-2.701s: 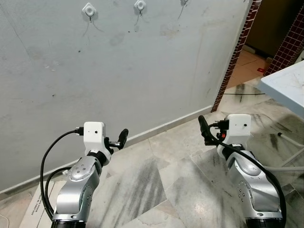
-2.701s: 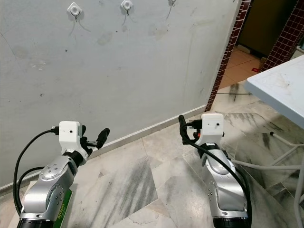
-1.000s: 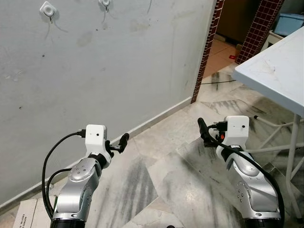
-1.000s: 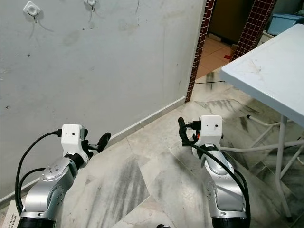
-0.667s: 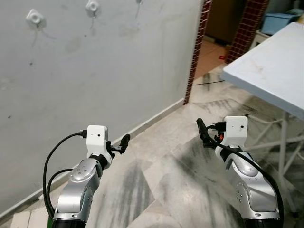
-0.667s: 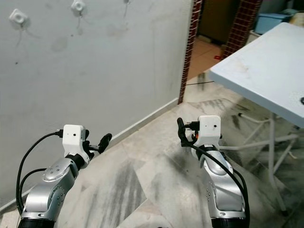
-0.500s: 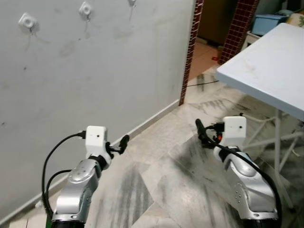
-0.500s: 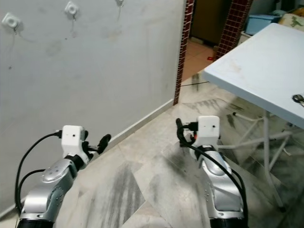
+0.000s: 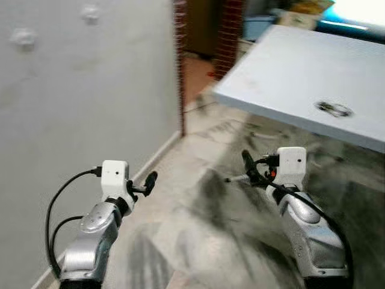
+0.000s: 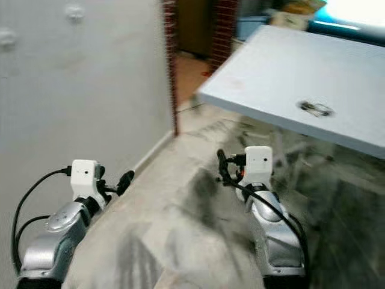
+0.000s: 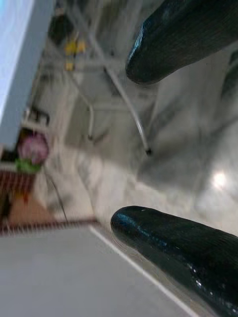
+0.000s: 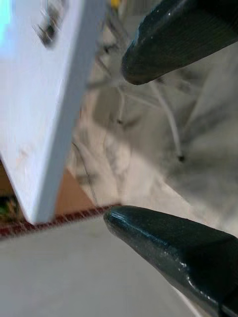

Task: Hang keys on a hook

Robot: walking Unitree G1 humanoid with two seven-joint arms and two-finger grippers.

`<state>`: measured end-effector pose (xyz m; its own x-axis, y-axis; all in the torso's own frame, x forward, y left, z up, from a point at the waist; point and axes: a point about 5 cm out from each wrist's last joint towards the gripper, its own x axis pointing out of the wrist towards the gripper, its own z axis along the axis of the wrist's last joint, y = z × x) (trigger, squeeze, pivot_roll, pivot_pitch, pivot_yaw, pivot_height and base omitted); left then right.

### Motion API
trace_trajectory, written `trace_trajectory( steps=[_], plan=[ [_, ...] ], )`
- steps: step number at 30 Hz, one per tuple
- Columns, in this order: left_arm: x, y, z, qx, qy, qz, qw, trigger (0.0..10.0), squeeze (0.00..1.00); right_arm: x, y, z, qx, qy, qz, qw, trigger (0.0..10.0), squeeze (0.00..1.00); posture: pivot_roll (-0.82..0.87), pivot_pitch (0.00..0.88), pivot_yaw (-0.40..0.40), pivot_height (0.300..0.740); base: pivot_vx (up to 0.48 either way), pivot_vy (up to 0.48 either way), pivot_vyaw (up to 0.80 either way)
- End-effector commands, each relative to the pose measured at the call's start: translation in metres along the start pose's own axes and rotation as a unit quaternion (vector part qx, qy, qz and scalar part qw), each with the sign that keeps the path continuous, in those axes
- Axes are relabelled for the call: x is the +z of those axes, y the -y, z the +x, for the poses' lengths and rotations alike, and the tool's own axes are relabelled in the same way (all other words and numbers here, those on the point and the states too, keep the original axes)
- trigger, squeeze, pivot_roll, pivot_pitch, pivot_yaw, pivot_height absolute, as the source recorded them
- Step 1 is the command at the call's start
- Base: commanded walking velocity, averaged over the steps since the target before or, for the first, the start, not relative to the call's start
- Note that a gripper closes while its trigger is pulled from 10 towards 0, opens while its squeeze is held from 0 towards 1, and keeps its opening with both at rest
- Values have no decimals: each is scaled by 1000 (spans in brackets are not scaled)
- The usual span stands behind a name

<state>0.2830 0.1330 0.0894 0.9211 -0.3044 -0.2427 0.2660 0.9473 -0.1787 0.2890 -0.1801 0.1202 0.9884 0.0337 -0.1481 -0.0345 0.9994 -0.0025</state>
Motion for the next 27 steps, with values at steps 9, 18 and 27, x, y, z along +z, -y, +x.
trace_trajectory(
  steps=[9, 18, 27],
  plan=[
    [0, -14, -3, 22, -6, 7, 1000, 10000, 0, 6, -12, 2, 13, 13, 6, 1000, 10000, 0, -52, 67, 50, 740, 284, 0, -756],
    [0, -13, -3, 20, -8, 6, 1000, 10000, 0, 7, -12, 2, 12, 15, 9, 1000, 10000, 0, -48, 68, 50, 740, 284, 0, -246],
    [-1, -12, -3, 20, -9, 5, 1000, 10000, 0, 7, -13, 2, 18, 16, 9, 1000, 10000, 0, -50, 67, 50, 740, 284, 0, 0]
  ],
)
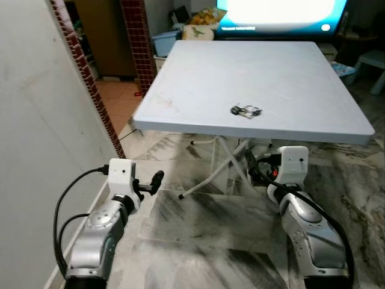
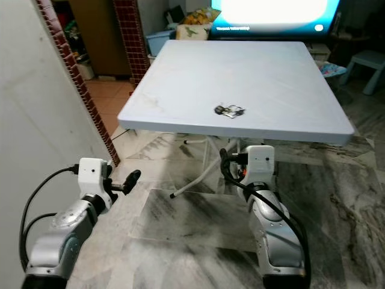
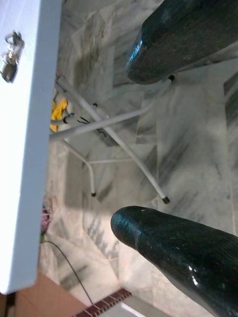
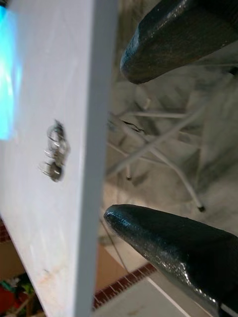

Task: Hang keys on a hook

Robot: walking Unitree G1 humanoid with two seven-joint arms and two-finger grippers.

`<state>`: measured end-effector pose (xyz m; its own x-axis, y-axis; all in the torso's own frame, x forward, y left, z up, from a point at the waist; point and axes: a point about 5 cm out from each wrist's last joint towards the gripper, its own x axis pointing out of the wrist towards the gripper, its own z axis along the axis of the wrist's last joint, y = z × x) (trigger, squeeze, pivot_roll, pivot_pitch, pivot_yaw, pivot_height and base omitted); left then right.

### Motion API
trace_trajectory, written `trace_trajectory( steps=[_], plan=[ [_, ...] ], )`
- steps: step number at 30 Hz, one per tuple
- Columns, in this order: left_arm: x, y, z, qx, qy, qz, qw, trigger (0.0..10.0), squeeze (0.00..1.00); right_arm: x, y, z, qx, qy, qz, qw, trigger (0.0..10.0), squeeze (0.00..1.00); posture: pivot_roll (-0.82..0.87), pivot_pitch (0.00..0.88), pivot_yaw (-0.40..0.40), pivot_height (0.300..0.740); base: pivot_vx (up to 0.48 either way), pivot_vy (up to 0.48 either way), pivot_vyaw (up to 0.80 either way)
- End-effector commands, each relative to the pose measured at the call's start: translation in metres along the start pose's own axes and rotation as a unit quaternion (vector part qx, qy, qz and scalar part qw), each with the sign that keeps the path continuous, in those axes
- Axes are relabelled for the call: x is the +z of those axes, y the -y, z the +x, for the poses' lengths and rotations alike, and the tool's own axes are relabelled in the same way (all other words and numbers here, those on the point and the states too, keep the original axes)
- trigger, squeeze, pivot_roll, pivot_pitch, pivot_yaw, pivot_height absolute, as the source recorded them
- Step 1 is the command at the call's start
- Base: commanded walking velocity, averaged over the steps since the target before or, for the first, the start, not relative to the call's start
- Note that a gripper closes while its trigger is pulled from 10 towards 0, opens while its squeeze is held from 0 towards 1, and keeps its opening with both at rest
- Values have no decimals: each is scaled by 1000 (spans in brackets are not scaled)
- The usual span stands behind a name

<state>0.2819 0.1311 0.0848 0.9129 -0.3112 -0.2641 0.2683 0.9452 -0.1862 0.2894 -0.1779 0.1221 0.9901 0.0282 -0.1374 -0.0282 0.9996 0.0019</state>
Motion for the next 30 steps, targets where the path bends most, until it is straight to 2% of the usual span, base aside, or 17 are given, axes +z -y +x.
trace_trajectory(
  steps=[1, 14, 30],
  plan=[
    [4, -13, -4, 22, 3, 8, 1000, 10000, 0, 5, -11, 2, 22, 10, 6, 1000, 10000, 0, -50, 67, 50, 740, 296, 0, 0],
    [3, -11, -3, 18, 0, 8, 1000, 10000, 0, 8, -12, 3, 27, 17, 0, 999, 10000, 0, -54, 63, 47, 740, 310, 0, 0],
    [1, -10, -3, 11, -4, 7, 1000, 10000, 0, 12, -4, 4, -9, 31, -12, 999, 10000, 0, -54, 61, 48, 740, 330, 0, 0]
  ],
)
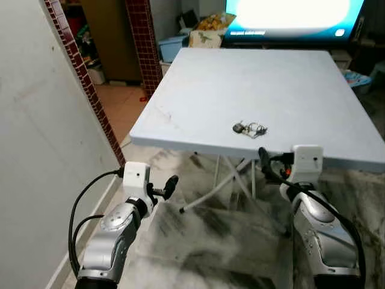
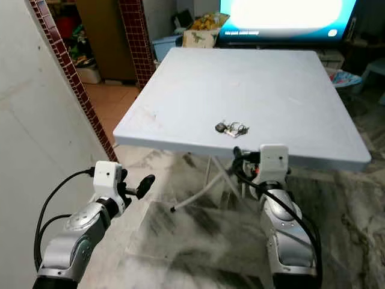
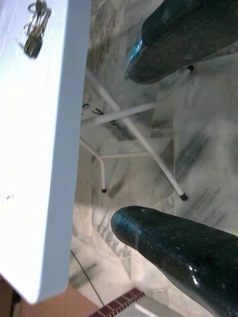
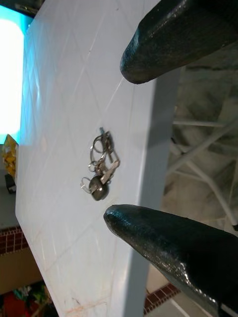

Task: Hang keys on a hook

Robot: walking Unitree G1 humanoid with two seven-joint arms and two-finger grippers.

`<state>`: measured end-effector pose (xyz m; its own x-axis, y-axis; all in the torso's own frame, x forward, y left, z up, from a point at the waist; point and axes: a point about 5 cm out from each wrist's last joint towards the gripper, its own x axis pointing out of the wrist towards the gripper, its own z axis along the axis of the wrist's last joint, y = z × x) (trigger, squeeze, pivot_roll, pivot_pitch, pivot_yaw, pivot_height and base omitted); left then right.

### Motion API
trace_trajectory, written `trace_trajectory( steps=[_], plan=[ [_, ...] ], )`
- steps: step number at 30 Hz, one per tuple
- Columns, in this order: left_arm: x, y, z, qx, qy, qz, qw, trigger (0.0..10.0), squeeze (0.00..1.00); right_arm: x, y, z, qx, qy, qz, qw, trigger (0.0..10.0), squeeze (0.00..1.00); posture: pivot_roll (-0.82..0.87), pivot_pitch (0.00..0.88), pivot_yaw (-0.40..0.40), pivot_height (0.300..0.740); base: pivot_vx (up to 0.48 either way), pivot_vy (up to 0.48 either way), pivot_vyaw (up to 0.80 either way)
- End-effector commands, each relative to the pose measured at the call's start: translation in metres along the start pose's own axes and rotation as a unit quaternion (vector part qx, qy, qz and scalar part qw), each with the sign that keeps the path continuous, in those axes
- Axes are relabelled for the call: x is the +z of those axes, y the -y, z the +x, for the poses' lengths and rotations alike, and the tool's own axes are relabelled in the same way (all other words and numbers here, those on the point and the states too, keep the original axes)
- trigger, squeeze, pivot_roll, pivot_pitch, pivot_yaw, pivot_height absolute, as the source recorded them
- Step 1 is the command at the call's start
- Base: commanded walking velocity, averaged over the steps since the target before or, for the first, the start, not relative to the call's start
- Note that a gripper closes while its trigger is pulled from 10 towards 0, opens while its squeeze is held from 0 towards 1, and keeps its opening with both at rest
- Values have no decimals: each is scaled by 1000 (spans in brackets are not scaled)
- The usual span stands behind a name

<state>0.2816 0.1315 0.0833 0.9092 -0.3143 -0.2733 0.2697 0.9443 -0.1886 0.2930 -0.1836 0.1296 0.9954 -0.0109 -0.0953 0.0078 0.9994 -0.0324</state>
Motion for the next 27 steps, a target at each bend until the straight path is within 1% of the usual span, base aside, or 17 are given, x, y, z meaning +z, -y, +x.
trace_trajectory(
  steps=[1, 7, 9, 12, 20, 27],
  plan=[
    [3, -9, -3, 12, 1, 8, 1000, 10000, 0, 5, -9, 2, 9, 11, 3, 1000, 10000, 0, -54, 61, 48, 740, 334, 0, 0],
    [4, -7, -4, 7, 3, 12, 1000, 10000, 0, 3, -6, 1, 0, 9, -1, 1000, 10000, 0, -53, 61, 49, 740, 334, 0, 0],
    [5, -4, -3, -7, 4, 16, 1000, 10000, 0, 3, -5, 0, -14, 9, -6, 1000, 10000, 0, -53, 62, 51, 740, 353, 0, 0],
    [5, -2, -4, -12, 4, 16, 1000, 10000, 0, 2, -3, -2, -20, 7, -2, 1000, 10000, 0, -53, 62, 52, 740, 360, 0, 0],
    [6, -3, -3, -15, 4, 16, 1000, 10000, 0, -1, -6, -4, -14, 2, 2, 1000, 10000, 0, -53, 64, 57, 740, 363, 0, -766],
    [7, -2, -4, -21, 3, 16, 1000, 10000, 0, -1, -11, -4, -6, 2, 5, 1000, 10000, 0, -52, 62, 57, 740, 339, 0, 0]
  ],
)
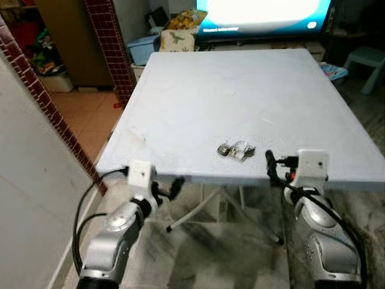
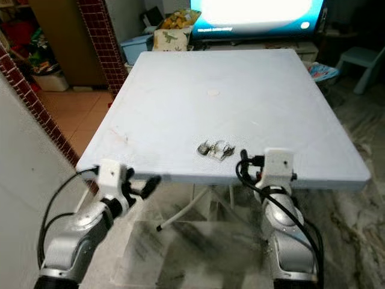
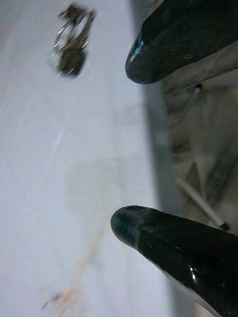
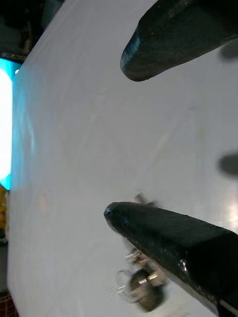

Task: Hang keys on a hook

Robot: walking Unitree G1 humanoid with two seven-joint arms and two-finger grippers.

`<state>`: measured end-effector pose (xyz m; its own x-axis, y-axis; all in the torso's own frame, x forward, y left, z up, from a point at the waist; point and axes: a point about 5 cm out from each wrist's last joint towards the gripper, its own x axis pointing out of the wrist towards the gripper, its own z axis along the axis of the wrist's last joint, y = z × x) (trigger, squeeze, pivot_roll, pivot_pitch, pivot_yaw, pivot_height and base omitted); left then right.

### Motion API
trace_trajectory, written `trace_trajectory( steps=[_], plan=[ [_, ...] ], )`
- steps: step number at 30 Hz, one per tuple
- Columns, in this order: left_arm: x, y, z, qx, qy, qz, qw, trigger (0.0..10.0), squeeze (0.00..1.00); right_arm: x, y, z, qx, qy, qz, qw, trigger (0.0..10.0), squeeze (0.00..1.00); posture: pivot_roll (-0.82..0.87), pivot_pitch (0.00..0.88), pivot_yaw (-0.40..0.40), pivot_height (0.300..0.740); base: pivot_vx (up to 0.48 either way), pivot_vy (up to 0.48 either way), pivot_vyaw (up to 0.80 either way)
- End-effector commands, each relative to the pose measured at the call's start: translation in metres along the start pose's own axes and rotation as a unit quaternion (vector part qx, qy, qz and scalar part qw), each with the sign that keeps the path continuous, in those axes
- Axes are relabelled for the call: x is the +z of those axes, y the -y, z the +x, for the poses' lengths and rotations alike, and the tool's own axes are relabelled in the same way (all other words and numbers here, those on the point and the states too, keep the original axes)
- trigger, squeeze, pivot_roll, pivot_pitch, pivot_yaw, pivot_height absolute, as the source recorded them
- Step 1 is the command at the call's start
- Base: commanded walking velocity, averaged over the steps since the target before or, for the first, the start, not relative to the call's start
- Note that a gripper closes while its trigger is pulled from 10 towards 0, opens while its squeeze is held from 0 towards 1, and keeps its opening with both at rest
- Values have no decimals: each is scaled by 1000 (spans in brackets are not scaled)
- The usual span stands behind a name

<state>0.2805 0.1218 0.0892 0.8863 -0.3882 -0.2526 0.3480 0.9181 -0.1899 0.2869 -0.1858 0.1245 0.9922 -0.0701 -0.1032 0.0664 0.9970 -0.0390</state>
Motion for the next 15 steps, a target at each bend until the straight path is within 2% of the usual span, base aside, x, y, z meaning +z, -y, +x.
trace_trajectory(
  steps=[1, 3, 11, 15],
  plan=[
    [2, -12, -6, 19, -2, 6, 1000, 10000, 0, 4, -14, 1, 24, 7, 6, 1000, 10000, 0, -48, 62, 57, 740, 266, 0, 0],
    [1, -13, -6, 23, -5, 9, 1000, 10000, 0, 4, -15, 1, 27, 6, 7, 1000, 10000, 0, -48, 62, 57, 740, 253, 0, 0],
    [3, -16, -9, 28, -2, 9, 1000, 10000, 0, 6, -21, 0, 45, 6, 16, 999, 10000, 0, -41, 64, 58, 740, 0, 0, 0],
    [12, -20, -17, 36, 4, 9, 999, 10000, 0, 7, -23, -2, 41, 4, 17, 999, 10000, 0, -23, 73, 56, 740, 0, 0, 0]
  ],
)
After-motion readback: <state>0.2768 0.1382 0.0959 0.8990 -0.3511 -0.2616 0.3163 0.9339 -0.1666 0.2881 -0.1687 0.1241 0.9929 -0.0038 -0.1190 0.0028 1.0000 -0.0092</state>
